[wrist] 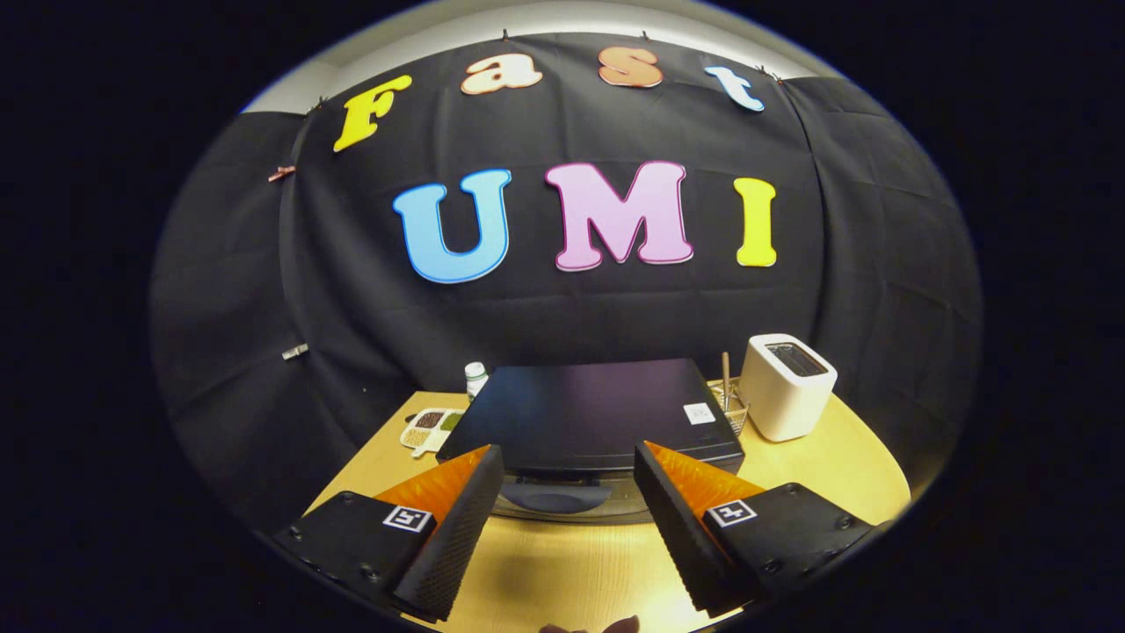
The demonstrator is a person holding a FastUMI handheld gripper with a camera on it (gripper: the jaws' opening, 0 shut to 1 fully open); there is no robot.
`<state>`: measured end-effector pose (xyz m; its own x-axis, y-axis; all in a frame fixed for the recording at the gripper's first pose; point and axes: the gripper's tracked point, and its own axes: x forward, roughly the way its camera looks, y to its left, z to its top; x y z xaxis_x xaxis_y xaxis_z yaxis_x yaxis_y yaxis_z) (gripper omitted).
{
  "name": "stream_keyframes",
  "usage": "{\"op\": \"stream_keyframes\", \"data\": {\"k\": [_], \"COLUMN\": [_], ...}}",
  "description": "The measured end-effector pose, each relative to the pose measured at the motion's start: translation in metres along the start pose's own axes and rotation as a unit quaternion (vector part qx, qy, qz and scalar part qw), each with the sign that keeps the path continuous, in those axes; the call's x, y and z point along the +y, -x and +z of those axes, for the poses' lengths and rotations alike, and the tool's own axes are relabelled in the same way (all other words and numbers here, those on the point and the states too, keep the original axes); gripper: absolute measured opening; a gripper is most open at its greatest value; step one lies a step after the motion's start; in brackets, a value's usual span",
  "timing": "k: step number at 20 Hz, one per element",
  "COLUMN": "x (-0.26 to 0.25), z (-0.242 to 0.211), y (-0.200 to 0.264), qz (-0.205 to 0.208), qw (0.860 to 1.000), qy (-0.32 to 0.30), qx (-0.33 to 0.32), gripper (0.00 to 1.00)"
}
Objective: Open the toaster oven, put the food inside, and close the toaster oven door.
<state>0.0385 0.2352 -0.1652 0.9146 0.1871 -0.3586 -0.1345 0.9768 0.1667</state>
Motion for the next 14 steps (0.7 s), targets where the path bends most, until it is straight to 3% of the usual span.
{"op": "stream_keyframes", "data": {"k": [6, 14], "x": [0.014, -0.003], "z": [-0.051, -0.071], "y": [-0.056, -0.083], "qz": [-0.028, -0.077], "qw": [0.997, 0.992], "qy": [-0.002, 0.022], "qx": [0.070, 0.101], "gripper": [0.98, 0.98]}}
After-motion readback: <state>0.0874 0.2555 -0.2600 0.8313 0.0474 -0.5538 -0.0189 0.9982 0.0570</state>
